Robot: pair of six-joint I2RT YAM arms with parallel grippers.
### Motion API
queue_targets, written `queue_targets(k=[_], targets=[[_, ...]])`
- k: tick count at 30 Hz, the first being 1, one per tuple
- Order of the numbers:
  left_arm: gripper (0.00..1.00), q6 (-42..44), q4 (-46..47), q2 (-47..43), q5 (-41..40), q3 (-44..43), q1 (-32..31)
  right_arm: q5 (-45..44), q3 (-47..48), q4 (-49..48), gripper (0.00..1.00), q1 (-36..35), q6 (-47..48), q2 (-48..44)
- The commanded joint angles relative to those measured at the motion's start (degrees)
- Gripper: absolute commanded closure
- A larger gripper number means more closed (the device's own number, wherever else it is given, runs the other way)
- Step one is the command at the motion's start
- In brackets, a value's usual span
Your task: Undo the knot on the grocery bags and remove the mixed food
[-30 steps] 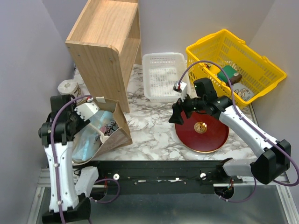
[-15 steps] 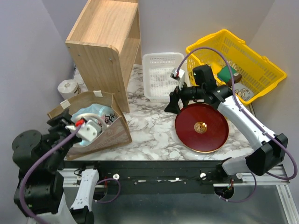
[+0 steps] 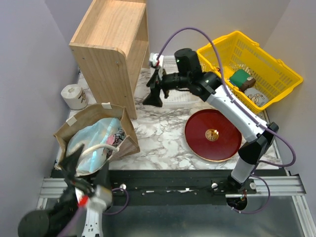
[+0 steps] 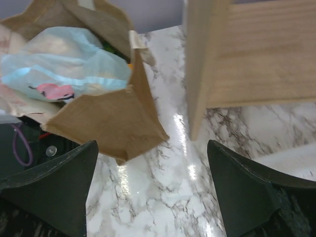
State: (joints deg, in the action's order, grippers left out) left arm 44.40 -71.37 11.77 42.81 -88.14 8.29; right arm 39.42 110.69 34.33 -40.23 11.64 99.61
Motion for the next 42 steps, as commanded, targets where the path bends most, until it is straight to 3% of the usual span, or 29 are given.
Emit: queue_targets(k=[1,3,5,7,9,11,14,16,19,22,26,34,40,42], targets=[[0.02,-28.2,17.3,17.3,-29.5,-0.1,0.2,-2.4,0.0,0.6,0.00,-7.7,7.0,-0.6],[0.02,-31.3,15.3,27.7,-34.3,-6.0,-0.9,-4.5,-2.3,0.8,0.00,-10.8,8.4,-1.3],[0.02,-32.0,13.6,30.9,-29.3,-12.4,-1.5,-4.9,-4.4,0.6,0.00,-11.7,8.2,-2.1],[0.02,-33.4,17.2,29.7,-21.0,-10.5,-1.5,-4.2,-4.9,-0.4,0.00,-12.0,7.3,-2.3],[0.02,-37.6,19.6,27.8,-20.4,-7.4,-1.5,-4.8,-3.2,-0.3,0.00,-12.9,7.3,-1.0],[0.03,-37.5,15.5,28.4,-20.6,-4.9,-1.5,-6.1,-2.2,-0.2,0.00,-13.9,7.5,-0.1],[0.03,-27.8,5.8,28.8,-15.4,-2.0,-1.5,-7.5,-1.8,-0.3,0.00,-14.2,7.6,-0.5],[0.02,-16.2,-1.7,27.4,-12.3,2.1,-1.5,-9.9,-4.2,-0.2,0.00,-14.2,8.5,-2.2],[0.02,-5.4,-10.5,25.8,-12.9,9.0,-1.5,-13.8,-7.7,-0.1,0.00,-14.2,10.5,-5.2],[0.02,-5.7,-7.4,24.4,-21.6,17.7,-1.4,-16.5,-12.1,-0.1,0.00,-14.2,11.7,-8.5],[0.02,-3.4,-2.4,23.0,-23.9,24.6,-1.5,-18.1,-16.1,0.3,0.00,-13.9,11.8,-11.6],[0.02,3.0,1.8,31.4,-30.3,37.9,-1.5,-19.0,-17.3,2.2,0.00,-12.4,12.7,-13.2],[0.02,8.0,10.4,36.0,-36.7,47.6,-1.5,-19.3,-16.7,2.7,0.00,-12.3,13.3,-12.9],[0.19,9.4,11.2,37.1,-36.9,48.2,-1.5,-19.6,-16.3,2.9,0.00,-12.3,13.7,-12.8]])
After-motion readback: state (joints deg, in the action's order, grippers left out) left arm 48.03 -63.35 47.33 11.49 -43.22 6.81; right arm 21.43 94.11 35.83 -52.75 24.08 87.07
